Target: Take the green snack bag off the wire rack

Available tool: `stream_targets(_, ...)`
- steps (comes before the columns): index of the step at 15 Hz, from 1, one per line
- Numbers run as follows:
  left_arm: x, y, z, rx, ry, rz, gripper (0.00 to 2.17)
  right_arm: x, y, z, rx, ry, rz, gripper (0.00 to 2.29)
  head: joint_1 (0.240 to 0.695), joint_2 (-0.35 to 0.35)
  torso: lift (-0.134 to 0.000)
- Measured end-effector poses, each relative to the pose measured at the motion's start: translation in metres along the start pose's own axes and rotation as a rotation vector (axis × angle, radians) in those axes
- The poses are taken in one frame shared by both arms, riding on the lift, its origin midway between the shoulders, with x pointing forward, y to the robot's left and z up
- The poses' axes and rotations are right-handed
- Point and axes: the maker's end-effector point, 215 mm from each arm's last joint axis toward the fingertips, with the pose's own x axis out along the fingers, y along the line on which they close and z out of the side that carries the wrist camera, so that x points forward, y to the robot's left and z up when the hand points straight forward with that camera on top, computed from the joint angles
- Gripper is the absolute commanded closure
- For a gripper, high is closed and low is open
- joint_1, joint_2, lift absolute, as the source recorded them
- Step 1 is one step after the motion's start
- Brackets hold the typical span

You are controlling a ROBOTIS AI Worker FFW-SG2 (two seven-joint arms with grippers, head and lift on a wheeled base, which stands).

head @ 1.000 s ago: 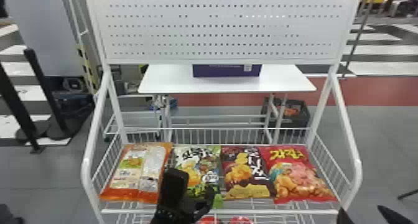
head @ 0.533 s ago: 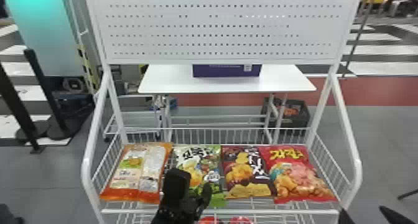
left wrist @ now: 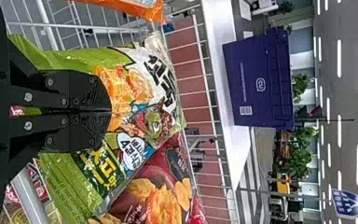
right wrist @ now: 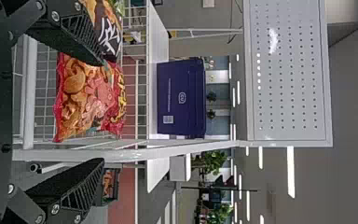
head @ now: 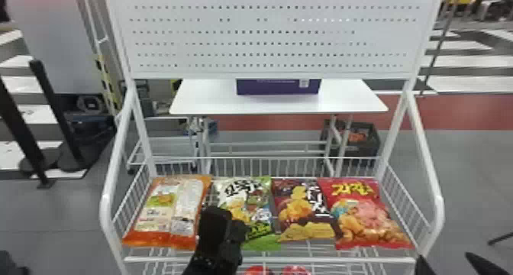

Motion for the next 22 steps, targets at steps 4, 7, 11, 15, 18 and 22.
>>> stream_targets(4, -0.004, 0.005, -0.001, -0.003, -0.002, 0.017, 1.8, 0.001, 0.0, 0.0, 0.002, -0.001, -0.001, 0.17, 0.499, 0.0, 0.0)
stream_targets(7, -0.015, 0.004, 0.013, -0.012, -0.035, 0.021, 1.79, 0.001, 0.0, -0.001, 0.003, 0.0, -0.002, 0.17, 0.499, 0.0, 0.0)
stream_targets(11, -0.034, 0.001, 0.04, -0.019, -0.1, 0.017, 1.79, 0.002, 0.0, -0.002, 0.001, 0.001, -0.003, 0.17, 0.499, 0.0, 0.0)
stream_targets(15, -0.061, 0.004, 0.049, -0.027, -0.146, 0.015, 1.79, 0.002, 0.0, -0.002, 0.003, 0.001, -0.004, 0.17, 0.499, 0.0, 0.0)
stream_targets(18, -0.086, 0.014, 0.052, -0.044, -0.192, 0.024, 1.79, 0.002, 0.001, -0.003, 0.002, 0.001, -0.003, 0.17, 0.499, 0.0, 0.0)
stream_targets(22, -0.126, 0.029, 0.063, -0.065, -0.281, 0.04, 1.79, 0.003, 0.005, -0.005, 0.003, 0.005, 0.004, 0.17, 0.499, 0.0, 0.0)
